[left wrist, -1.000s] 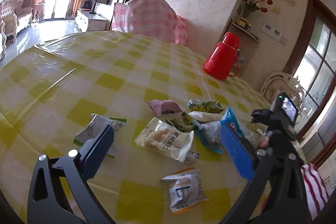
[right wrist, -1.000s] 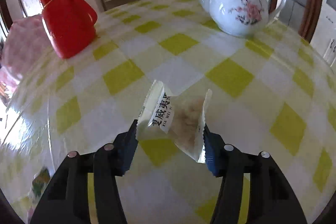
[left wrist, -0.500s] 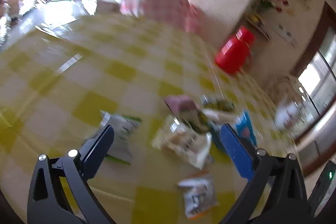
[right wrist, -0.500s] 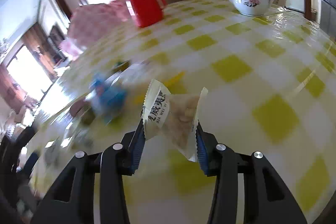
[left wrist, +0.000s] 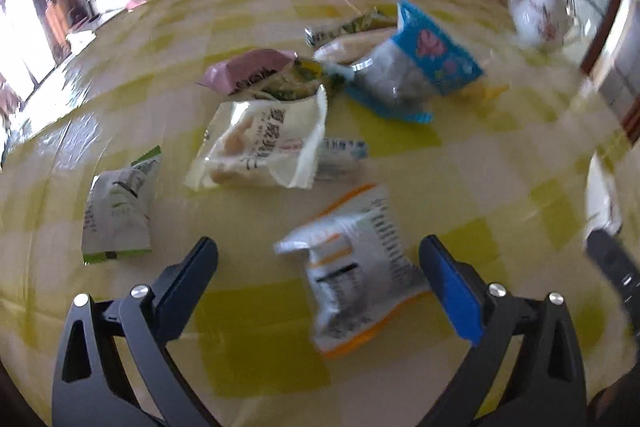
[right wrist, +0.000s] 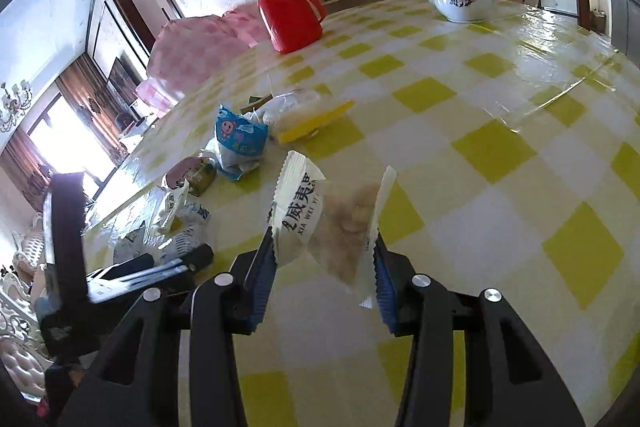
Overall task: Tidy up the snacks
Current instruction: 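Grasp the white orange-trimmed snack packet with the left gripper, then lift both held packets and carry them toward the purple-rimmed bin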
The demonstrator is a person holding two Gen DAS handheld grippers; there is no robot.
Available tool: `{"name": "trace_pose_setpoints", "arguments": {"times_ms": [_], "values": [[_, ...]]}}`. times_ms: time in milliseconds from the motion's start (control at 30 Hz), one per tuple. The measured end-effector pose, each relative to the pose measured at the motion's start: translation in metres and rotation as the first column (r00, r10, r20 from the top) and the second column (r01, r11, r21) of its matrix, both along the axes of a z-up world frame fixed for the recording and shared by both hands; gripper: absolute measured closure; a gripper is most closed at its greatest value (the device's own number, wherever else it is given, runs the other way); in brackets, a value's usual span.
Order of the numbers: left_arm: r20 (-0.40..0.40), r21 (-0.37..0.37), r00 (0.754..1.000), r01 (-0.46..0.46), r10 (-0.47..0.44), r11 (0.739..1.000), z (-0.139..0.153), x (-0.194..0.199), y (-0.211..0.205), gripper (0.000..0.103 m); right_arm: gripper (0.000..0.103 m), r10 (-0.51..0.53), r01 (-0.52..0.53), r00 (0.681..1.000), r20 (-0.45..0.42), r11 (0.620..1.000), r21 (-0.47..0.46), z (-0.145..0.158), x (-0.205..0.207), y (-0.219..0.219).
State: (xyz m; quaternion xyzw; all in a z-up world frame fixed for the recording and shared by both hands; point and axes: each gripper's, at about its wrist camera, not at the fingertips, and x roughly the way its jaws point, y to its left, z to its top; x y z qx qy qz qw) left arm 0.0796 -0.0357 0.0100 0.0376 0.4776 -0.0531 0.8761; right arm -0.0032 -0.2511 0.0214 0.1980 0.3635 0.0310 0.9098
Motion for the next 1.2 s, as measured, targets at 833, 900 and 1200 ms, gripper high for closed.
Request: {"name": "trace_pose_setpoints", "arguments": {"times_ms": [833, 900, 1200], "values": [[0.079, -0.138, 0.986, 0.160, -0.150, 0.978, 0.017, -0.017, -0.006, 0.063, 0.058, 0.066, -0.066, 0.998, 0.019, 0.998, -0.008, 0.007, -0.001, 0.010], [0.078, -0.136, 0.985, 0.160, -0.151, 0.978, 0.017, -0.017, -0.007, 0.063, 0.058, 0.068, -0.068, 0.998, 0.019, 0.998, -0.009, 0.007, 0.001, 0.010], [0.122, -0.127, 0.985, 0.141, -0.126, 0.982, 0.023, -0.021, -0.005, 0.063, 0.058, 0.046, -0.045, 0.998, 0.033, 0.998, -0.050, 0.001, 0.003, 0.012]]}}
